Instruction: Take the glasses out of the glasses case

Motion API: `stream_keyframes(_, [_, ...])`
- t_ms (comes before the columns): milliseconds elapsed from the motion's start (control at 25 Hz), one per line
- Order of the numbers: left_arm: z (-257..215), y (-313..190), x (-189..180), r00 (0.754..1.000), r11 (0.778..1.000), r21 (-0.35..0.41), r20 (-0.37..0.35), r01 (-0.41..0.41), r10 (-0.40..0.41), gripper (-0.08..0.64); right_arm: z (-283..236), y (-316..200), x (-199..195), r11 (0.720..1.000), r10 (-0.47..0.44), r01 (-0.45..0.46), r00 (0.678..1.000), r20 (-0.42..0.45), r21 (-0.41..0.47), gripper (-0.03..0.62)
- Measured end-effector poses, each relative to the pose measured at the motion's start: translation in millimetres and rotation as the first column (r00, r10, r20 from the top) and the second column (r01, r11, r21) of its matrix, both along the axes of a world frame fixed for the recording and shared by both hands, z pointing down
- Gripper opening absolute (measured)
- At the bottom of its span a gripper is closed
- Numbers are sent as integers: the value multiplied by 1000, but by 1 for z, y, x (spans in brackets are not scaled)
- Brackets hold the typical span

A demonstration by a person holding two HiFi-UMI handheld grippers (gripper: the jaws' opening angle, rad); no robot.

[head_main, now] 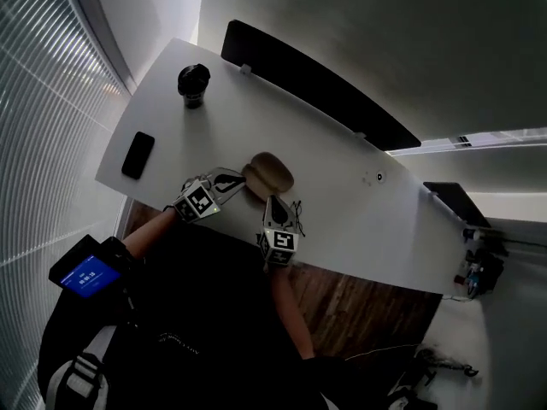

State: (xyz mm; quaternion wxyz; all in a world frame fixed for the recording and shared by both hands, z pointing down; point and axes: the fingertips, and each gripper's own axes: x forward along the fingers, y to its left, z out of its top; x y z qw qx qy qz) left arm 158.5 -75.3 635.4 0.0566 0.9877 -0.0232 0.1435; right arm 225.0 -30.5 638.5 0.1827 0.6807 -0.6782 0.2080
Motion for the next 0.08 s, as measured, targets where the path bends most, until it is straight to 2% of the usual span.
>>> stream_keyframes(80, [-3, -2, -6, 999, 998, -22, 4, 53, -52, 8, 5, 1, -1, 999, -38, 38, 999, -5, -38, 9])
